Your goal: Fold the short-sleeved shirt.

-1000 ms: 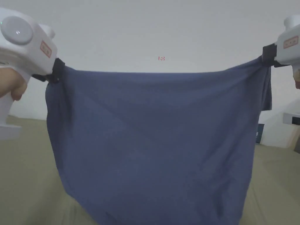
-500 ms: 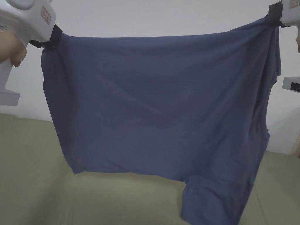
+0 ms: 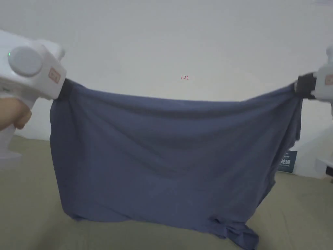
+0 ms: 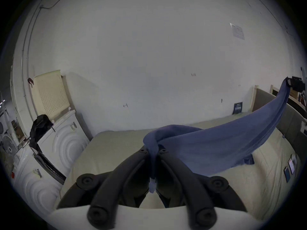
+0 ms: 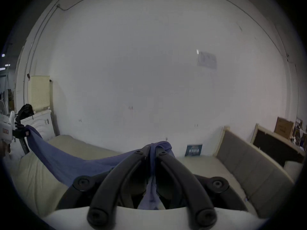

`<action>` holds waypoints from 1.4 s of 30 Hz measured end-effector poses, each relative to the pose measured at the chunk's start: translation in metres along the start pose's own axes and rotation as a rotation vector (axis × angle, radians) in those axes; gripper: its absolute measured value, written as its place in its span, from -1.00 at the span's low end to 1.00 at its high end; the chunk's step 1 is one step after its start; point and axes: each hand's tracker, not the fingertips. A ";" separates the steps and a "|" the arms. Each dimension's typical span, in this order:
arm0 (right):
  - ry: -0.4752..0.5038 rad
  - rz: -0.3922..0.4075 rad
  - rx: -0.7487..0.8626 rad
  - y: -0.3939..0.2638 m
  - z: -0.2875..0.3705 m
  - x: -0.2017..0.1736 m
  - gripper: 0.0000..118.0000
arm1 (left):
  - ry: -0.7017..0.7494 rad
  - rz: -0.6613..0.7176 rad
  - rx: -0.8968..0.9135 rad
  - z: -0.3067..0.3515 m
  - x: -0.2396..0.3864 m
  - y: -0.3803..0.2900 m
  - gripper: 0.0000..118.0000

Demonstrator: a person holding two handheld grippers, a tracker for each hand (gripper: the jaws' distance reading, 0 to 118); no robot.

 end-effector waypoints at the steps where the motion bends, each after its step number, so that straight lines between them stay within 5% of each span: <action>1: 0.010 -0.002 -0.024 -0.015 0.005 0.003 -0.84 | -0.013 -0.008 -0.009 0.002 0.001 -0.011 -0.88; 20: 0.006 -0.037 -0.202 -0.210 0.186 0.021 -0.84 | -0.159 0.038 -0.132 0.125 0.031 -0.240 -0.88; 28: 0.016 -0.111 -0.314 -0.290 0.251 0.018 -0.84 | -0.165 0.025 -0.178 0.162 0.028 -0.326 -0.88; 42: -0.015 -0.170 -0.557 -0.396 0.277 0.028 -0.84 | -0.220 0.040 -0.341 0.161 0.037 -0.425 -0.88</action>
